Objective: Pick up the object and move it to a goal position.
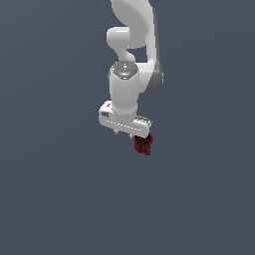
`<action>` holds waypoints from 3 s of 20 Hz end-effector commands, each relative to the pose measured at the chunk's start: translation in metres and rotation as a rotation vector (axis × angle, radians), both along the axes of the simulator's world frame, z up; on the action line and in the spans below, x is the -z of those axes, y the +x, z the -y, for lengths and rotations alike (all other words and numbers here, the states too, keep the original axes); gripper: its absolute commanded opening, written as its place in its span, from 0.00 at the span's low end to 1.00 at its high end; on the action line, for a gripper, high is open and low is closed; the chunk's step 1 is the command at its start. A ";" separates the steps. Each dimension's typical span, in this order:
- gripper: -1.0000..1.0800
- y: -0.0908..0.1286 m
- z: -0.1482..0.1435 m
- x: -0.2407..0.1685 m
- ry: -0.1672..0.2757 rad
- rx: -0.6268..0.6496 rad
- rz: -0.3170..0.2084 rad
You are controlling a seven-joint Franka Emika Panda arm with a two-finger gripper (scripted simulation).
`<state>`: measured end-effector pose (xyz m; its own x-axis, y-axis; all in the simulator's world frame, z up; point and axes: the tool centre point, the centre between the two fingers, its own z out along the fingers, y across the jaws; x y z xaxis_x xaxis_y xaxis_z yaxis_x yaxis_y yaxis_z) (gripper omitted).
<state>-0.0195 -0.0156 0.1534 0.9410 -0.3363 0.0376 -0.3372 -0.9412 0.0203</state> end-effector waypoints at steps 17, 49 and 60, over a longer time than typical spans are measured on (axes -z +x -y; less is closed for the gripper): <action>0.62 -0.019 -0.036 0.025 -0.014 0.384 0.108; 0.62 -0.064 -0.088 0.048 0.104 1.024 0.312; 0.62 -0.075 -0.096 0.049 0.152 1.151 0.346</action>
<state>-0.0932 0.0803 0.1044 0.0492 -0.9915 0.1201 -0.9450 -0.0852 -0.3158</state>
